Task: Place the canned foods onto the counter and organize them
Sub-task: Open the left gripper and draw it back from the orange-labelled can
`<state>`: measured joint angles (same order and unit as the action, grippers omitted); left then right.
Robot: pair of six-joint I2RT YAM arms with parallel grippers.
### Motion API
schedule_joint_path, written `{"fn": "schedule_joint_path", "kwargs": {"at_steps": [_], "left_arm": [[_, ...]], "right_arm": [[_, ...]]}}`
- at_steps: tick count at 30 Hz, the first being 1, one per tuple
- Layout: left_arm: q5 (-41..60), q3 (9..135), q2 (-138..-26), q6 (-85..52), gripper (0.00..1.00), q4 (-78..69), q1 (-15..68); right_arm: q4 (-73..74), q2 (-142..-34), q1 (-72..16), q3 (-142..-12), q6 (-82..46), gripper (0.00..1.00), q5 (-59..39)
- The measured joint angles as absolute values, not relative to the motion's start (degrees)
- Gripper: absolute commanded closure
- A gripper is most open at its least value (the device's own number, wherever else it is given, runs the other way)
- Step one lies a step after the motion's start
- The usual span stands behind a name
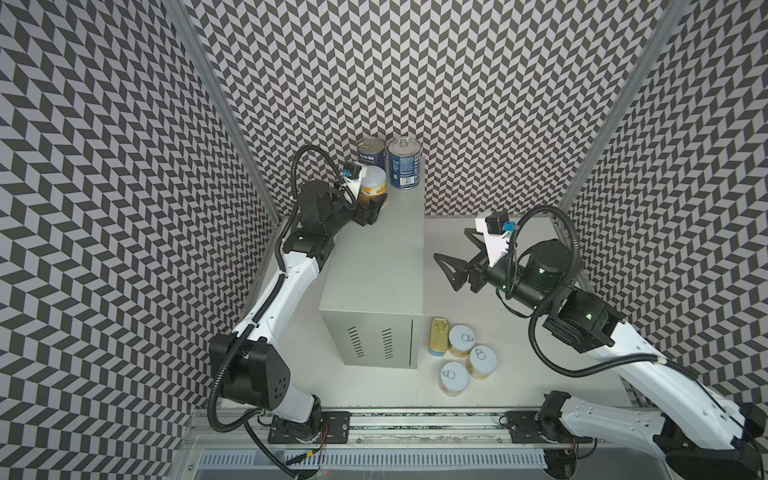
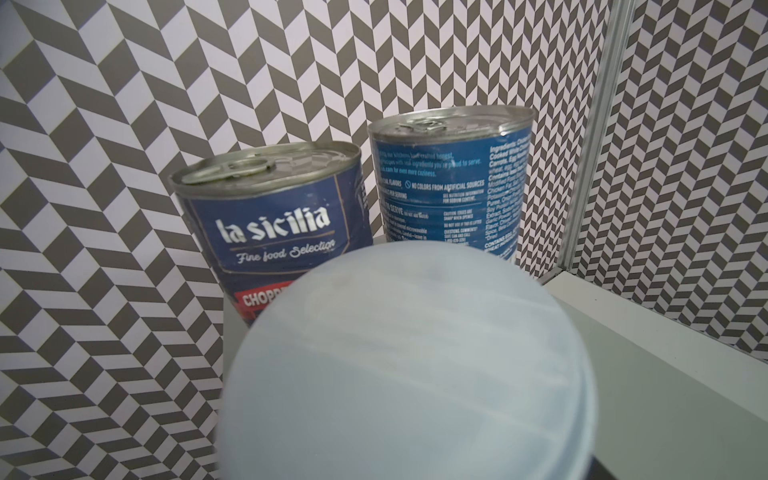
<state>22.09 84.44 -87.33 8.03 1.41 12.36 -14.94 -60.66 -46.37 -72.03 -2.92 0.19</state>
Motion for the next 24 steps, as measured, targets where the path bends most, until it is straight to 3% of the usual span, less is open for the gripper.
{"fn": "schedule_joint_path", "kwargs": {"at_steps": [24], "left_arm": [[21.8,86.4,-88.6,8.3,0.16,2.3,12.1]], "right_arm": [[-14.6,-59.8,-46.4,-70.6,-3.1,0.01,0.2]]}}
